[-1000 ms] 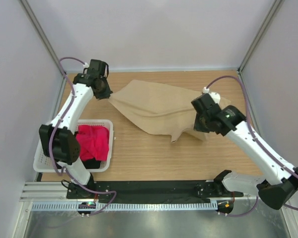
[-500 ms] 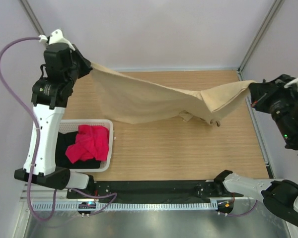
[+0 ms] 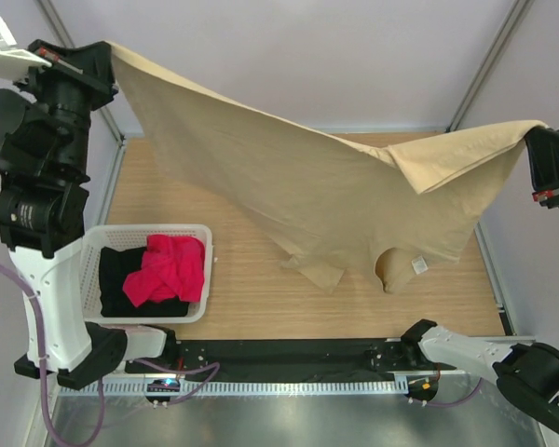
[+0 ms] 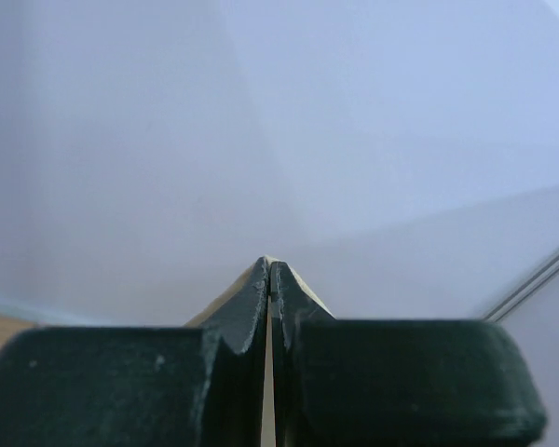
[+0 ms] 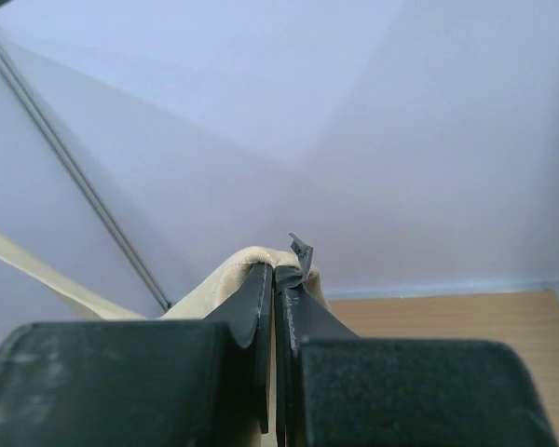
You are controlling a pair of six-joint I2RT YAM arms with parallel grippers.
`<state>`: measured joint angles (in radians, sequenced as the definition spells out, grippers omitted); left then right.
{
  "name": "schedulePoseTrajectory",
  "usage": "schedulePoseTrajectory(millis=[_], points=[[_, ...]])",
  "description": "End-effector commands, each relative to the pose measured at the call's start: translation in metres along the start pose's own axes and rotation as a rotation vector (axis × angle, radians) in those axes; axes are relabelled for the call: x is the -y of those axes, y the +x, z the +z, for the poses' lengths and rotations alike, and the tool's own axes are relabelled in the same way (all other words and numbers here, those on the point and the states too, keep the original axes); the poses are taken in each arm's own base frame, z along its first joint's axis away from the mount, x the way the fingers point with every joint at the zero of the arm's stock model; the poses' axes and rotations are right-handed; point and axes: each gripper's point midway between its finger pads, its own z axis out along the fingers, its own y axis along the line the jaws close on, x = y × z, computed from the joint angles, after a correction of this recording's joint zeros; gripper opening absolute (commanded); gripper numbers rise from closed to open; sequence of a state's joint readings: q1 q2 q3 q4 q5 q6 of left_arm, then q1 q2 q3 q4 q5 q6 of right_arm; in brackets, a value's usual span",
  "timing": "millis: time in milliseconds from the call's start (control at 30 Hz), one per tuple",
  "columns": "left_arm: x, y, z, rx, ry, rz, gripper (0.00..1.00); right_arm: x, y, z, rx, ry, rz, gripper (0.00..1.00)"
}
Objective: Fold and stack the t-shirts
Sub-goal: Flatten the tshirt out
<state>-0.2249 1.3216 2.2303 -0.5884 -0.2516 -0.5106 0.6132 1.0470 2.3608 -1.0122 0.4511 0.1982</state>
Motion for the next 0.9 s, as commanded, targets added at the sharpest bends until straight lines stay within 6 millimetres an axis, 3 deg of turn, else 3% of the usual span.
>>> schedulePoseTrajectory(millis=[0, 133, 267, 500, 600, 667, 700, 767, 833, 867], points=[[0.016, -0.057, -0.008, 0.213, 0.052, -0.037, 0.00, -0.015, -0.042, -0.001, 0.160, -0.078, -0.005, 0.01], [0.019, -0.052, 0.005, 0.207, 0.056, -0.050, 0.01, -0.017, -0.046, 0.016, 0.200, -0.052, -0.035, 0.01], [0.015, -0.032, 0.028, 0.165, 0.031, -0.048, 0.01, -0.012, -0.038, 0.038, 0.192, 0.017, -0.099, 0.01], [0.008, -0.011, 0.053, 0.136, -0.011, -0.065, 0.01, 0.004, -0.037, 0.061, 0.200, 0.160, -0.208, 0.01], [0.006, 0.004, 0.069, 0.119, -0.019, -0.081, 0.01, 0.012, -0.026, 0.075, 0.185, 0.226, -0.276, 0.01], [0.003, 0.011, 0.079, 0.117, -0.029, -0.098, 0.01, 0.010, -0.015, 0.093, 0.191, 0.254, -0.303, 0.01], [0.000, 0.023, 0.090, 0.105, -0.044, -0.097, 0.01, 0.011, -0.020, 0.098, 0.222, 0.282, -0.313, 0.01], [-0.002, 0.028, 0.101, 0.114, -0.050, -0.106, 0.01, 0.011, -0.001, 0.119, 0.205, 0.312, -0.376, 0.01], [-0.010, 0.049, 0.122, 0.098, -0.080, -0.101, 0.01, 0.008, 0.013, 0.149, 0.216, 0.336, -0.418, 0.01], [-0.010, 0.050, 0.128, 0.110, -0.080, -0.104, 0.01, 0.022, 0.010, 0.159, 0.233, 0.378, -0.425, 0.01]])
